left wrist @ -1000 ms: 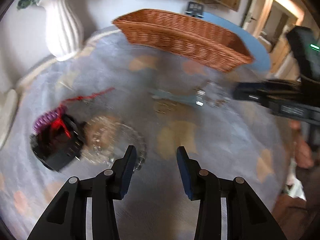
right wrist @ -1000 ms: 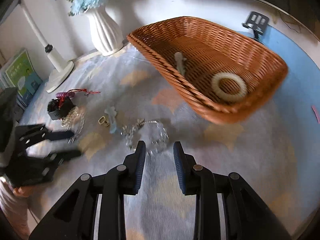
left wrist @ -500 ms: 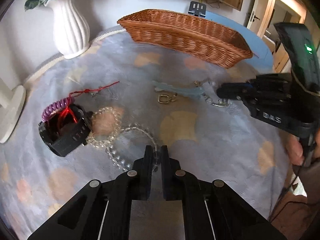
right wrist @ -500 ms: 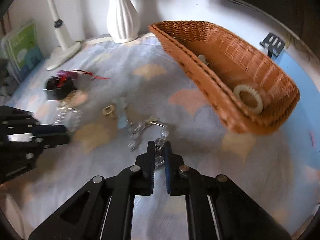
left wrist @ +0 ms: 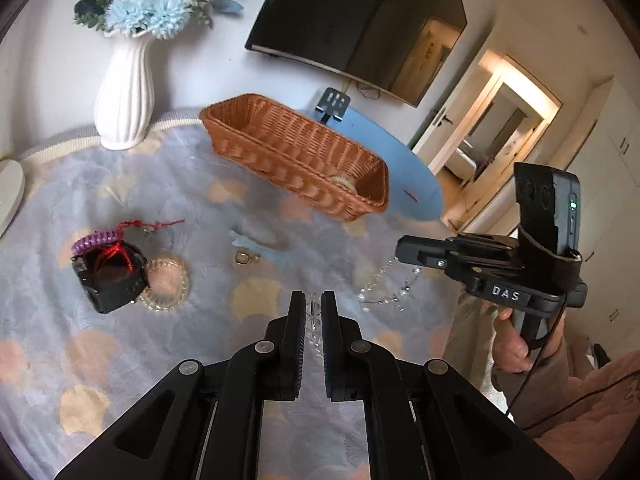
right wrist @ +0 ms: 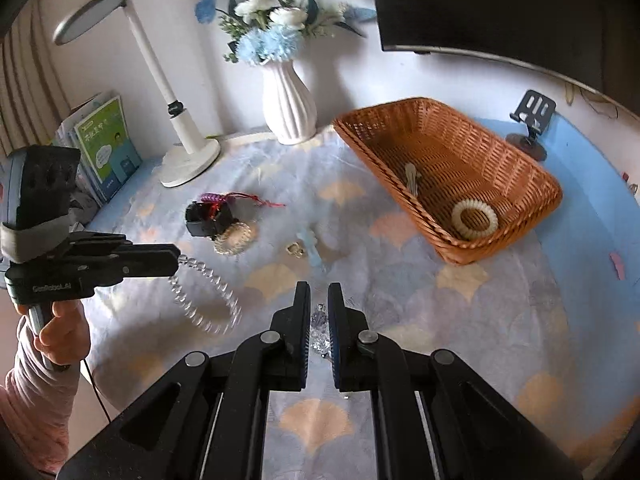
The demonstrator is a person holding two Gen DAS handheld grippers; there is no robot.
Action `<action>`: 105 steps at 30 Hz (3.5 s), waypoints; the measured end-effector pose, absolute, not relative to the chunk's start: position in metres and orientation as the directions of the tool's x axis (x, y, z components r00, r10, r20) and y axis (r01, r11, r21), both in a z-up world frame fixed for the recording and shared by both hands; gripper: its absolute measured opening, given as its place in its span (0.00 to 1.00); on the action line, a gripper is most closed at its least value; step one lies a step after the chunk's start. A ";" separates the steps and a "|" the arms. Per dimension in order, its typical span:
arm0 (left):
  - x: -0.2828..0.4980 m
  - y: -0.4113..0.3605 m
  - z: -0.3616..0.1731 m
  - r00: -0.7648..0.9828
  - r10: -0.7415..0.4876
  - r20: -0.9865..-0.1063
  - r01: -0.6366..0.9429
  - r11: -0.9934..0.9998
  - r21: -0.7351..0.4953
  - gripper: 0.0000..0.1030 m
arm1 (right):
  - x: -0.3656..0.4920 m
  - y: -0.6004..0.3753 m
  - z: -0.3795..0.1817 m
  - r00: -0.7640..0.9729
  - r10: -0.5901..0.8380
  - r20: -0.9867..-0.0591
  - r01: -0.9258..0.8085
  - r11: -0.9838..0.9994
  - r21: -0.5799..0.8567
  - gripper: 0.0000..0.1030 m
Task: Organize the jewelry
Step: 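Lower both bracelets into the wicker basket and open both tools, then grasp the second clear bead bracelet with the left tool while the right tool grasps the blue hair clip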
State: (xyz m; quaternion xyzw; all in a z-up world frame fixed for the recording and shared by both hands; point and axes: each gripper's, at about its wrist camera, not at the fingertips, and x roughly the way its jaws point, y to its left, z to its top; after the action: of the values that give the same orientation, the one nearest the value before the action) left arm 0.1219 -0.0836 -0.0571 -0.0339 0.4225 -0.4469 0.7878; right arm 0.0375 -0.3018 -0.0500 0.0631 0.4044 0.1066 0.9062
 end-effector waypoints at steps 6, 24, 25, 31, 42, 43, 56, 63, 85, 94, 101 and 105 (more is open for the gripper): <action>0.129 -0.086 -0.056 0.251 -0.728 -0.638 0.665 0.609 -0.432 0.07 | 0.036 -0.308 -0.045 0.651 0.227 -0.724 -0.131 0.973 0.188 0.09; 0.220 -0.176 0.025 0.303 -0.740 -0.600 0.725 0.588 -0.359 0.07 | 0.098 -0.387 0.030 0.766 0.134 -0.628 -0.022 0.983 0.184 0.09; 0.228 -0.184 0.027 0.307 -0.739 -0.600 0.726 0.589 -0.355 0.07 | 0.106 -0.392 0.029 0.767 0.126 -0.629 -0.010 0.983 0.184 0.09; 0.281 -0.236 0.014 0.330 -0.686 -0.649 0.697 0.640 -0.322 0.07 | 0.169 -0.414 0.000 0.733 0.098 -0.673 0.030 0.984 0.176 0.09; 0.332 -0.315 -0.057 0.310 -0.563 -0.766 0.660 0.708 -0.253 0.07 | 0.227 -0.445 -0.075 0.625 0.154 -0.765 0.058 0.968 0.243 0.09; 0.332 -0.320 -0.061 0.306 -0.560 -0.770 0.663 0.705 -0.250 0.07 | 0.228 -0.448 -0.077 0.624 0.154 -0.767 0.060 0.968 0.243 0.09; 0.318 -0.300 -0.035 0.326 -0.607 -0.725 0.645 0.703 -0.298 0.27 | 0.194 -0.465 -0.042 0.695 0.148 -0.704 0.084 0.955 0.284 0.21; 0.260 -0.221 0.038 0.437 -0.651 -0.621 0.638 0.711 -0.296 0.39 | 0.146 -0.419 0.012 0.747 0.153 -0.647 0.013 0.970 0.244 0.30; 0.135 -0.066 -0.070 0.387 -0.557 -0.735 0.632 0.740 -0.229 0.46 | 0.074 -0.289 -0.053 0.604 0.280 -0.746 -0.084 0.953 0.291 0.31; 0.153 -0.087 -0.117 0.411 -0.452 -0.791 0.674 0.735 -0.070 0.45 | 0.088 -0.271 -0.086 0.551 0.258 -0.794 -0.094 0.964 0.248 0.31; 0.169 -0.104 -0.128 0.375 -0.443 -0.814 0.701 0.711 -0.064 0.44 | 0.098 -0.281 -0.100 0.526 0.245 -0.815 -0.085 0.968 0.236 0.31; 0.173 -0.113 -0.136 0.358 -0.430 -0.829 0.715 0.697 -0.053 0.40 | 0.105 -0.279 -0.106 0.508 0.242 -0.827 -0.107 0.970 0.218 0.31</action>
State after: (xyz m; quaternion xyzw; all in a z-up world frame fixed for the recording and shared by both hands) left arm 0.1730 -0.1127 -0.1363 0.1608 0.4422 -0.3543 0.8081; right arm 0.1045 -0.2795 -0.1064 0.0695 0.4855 0.1008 0.8656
